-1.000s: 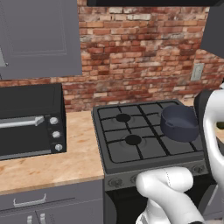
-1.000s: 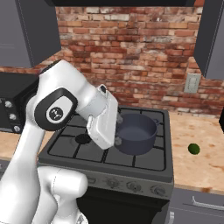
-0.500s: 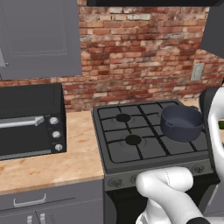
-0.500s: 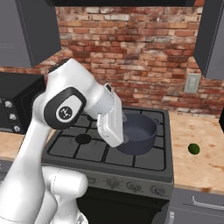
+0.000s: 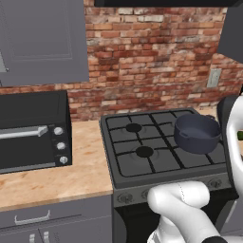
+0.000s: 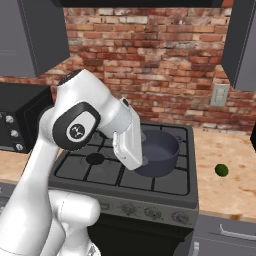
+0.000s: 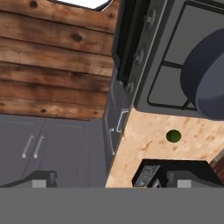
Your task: Turn on the burner for the pot on the stove. Wait thirty seconds for the pot to heat up. Then add the lime to the pot.
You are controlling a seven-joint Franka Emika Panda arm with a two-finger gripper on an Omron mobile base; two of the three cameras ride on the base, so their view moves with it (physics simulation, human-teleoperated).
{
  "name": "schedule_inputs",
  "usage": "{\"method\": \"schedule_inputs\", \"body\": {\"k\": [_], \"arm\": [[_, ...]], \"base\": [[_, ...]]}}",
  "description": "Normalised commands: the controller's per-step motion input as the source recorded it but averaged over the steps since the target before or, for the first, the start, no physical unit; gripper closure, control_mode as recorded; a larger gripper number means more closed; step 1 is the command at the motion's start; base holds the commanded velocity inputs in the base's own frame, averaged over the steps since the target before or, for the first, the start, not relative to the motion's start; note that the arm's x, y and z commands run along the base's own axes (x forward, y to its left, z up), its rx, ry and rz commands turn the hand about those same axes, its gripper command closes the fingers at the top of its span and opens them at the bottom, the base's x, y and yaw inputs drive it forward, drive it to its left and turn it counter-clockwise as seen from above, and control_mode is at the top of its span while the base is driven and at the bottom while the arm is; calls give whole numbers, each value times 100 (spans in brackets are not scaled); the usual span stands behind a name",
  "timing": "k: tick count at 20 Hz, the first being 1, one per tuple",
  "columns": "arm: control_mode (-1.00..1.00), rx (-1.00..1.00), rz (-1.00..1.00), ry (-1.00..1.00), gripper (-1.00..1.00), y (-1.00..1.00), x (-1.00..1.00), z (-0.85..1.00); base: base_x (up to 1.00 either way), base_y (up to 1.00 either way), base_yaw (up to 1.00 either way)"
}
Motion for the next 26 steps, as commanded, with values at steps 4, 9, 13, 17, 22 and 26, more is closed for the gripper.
{"method": "schedule_inputs", "body": {"k": [4, 9, 13, 17, 22, 26], "arm": [[-100, 0, 0, 0, -100, 0, 0, -2], [-100, 0, 0, 0, -100, 0, 0, 0], [-100, 0, 0, 0, -100, 0, 0, 0], [-100, 0, 0, 0, -100, 0, 0, 0], [-100, 1, 0, 0, -100, -16, 0, 0], [-100, 3, 0, 0, -100, -28, 0, 0]], "base": [[0, 0, 0], [0, 0, 0], [0, 0, 0], [0, 0, 0], [0, 0, 0], [0, 0, 0]]}}
